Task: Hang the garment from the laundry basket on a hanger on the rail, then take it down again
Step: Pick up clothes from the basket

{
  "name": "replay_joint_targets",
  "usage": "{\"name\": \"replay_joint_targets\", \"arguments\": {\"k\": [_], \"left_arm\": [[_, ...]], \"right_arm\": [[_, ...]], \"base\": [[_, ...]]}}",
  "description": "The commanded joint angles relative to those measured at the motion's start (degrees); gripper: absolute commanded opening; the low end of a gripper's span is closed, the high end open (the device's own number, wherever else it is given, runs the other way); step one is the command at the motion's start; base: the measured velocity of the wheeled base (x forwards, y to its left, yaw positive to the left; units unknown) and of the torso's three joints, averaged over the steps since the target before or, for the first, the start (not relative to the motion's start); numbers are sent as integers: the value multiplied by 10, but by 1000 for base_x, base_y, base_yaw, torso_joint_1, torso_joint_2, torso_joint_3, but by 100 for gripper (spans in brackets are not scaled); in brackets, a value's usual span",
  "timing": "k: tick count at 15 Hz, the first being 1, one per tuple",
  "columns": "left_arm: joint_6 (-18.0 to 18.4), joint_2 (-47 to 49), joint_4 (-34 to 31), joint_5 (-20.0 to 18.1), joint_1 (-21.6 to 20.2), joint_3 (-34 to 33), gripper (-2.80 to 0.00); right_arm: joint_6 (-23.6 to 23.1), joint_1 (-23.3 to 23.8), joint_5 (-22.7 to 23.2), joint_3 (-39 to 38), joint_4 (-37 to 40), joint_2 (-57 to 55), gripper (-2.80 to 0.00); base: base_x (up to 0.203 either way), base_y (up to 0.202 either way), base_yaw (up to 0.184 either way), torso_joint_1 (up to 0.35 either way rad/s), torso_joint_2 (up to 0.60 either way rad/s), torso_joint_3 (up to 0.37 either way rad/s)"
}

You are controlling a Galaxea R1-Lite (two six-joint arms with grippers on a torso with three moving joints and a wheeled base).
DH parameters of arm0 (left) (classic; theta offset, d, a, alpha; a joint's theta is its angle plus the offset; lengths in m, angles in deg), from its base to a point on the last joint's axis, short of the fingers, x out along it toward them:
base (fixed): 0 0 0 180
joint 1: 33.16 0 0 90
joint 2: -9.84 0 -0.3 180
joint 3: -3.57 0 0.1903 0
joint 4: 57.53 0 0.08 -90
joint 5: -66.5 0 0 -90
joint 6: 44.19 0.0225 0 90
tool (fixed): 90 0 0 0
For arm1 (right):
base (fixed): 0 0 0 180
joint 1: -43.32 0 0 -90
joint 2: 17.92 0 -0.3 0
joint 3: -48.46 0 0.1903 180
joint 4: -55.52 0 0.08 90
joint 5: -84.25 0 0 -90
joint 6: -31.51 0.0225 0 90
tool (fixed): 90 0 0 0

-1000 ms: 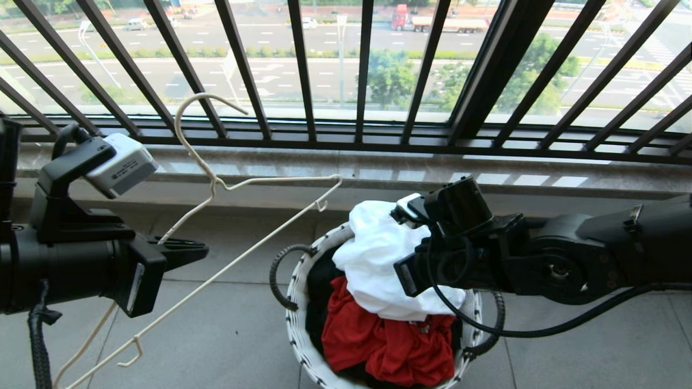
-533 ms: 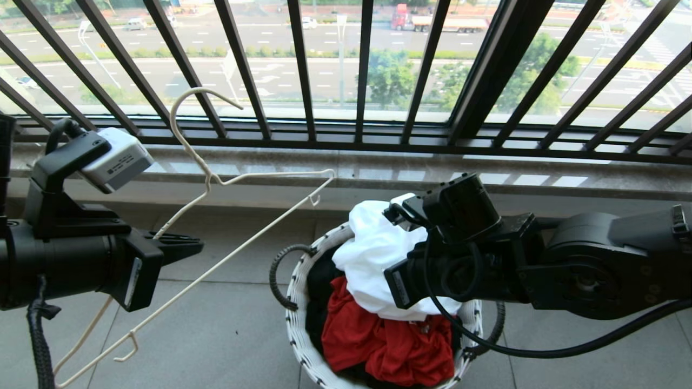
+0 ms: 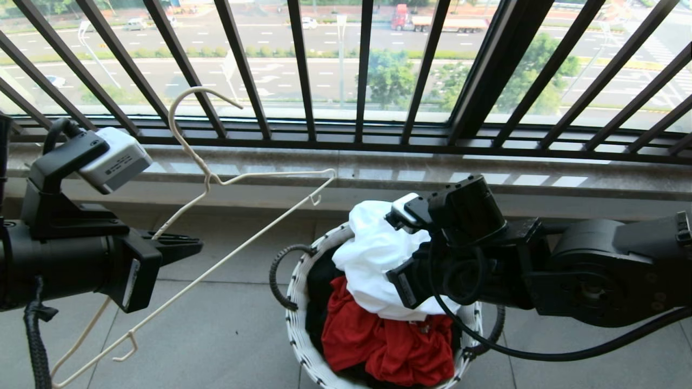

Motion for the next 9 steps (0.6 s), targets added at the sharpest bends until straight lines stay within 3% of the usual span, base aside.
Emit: {"name": "replay_joint_targets", "arguments": {"k": [1,3,9], "left_arm": [[1,1,-1,-1,0,0,-280],[1,0,-1,-1,0,-1,-280],[1,1,-1,-1,1,-1,-280]], "right_arm": [[-37,11,-9,-28,-83,-39,0],[-63,15,-21,-47,-161,-63,0],[-90,31,-65,-40,-191,-100,0]], "base": [[0,0,0,0,0,0],[0,0,0,0,0,0],[0,0,0,0,0,0]]}}
